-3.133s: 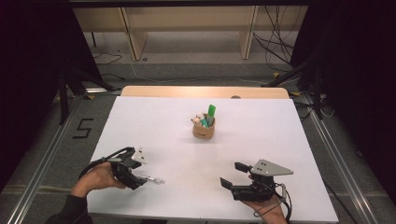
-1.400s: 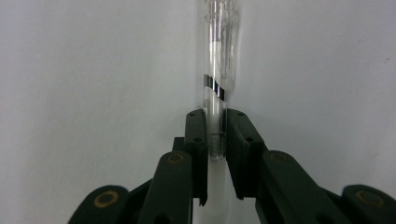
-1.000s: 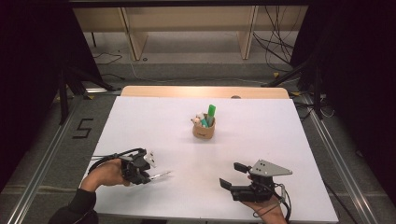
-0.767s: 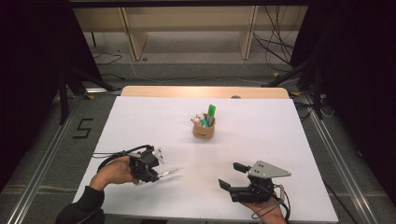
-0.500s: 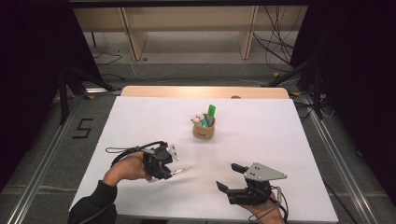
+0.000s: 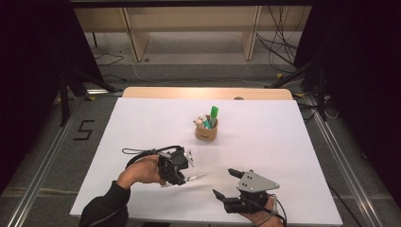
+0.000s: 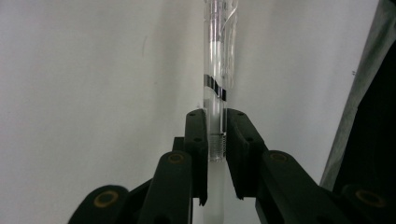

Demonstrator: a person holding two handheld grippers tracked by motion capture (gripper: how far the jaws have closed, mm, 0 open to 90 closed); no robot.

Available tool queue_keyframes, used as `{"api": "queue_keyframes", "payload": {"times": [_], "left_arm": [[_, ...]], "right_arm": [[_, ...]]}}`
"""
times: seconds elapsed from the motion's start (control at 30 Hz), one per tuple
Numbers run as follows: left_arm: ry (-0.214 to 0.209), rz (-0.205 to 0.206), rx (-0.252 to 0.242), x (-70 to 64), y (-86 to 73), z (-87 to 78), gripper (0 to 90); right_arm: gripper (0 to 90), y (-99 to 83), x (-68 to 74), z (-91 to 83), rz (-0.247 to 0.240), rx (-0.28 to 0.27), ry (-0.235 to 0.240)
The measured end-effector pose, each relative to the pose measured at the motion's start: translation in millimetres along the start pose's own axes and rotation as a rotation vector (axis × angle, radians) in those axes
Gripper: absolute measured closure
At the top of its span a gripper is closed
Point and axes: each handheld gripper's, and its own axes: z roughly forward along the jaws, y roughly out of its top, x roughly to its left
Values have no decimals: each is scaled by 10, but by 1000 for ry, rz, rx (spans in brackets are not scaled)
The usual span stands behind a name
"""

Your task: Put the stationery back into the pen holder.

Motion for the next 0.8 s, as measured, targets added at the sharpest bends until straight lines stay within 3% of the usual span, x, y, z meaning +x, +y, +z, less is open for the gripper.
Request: {"api": "queue_keyframes", "payload": {"times": [0.13, 0.3, 0.57, 0.7, 0.8], "left_arm": [[-8, 22, 1, -61, 40, 4, 792], [-12, 21, 0, -83, 59, 6, 792], [-17, 28, -26, -140, 101, -5, 791], [-13, 37, -29, -176, 139, -11, 791], [-13, 45, -28, -209, 168, -13, 791]], "right_arm": [[218, 4, 86, 29, -74, 18, -19], [219, 1, 169, 73, -154, 38, -43], [236, -4, 366, 177, -354, 71, -114], [248, -13, 486, 230, -487, 95, -165], [263, -25, 559, 281, -557, 110, -191]]}}
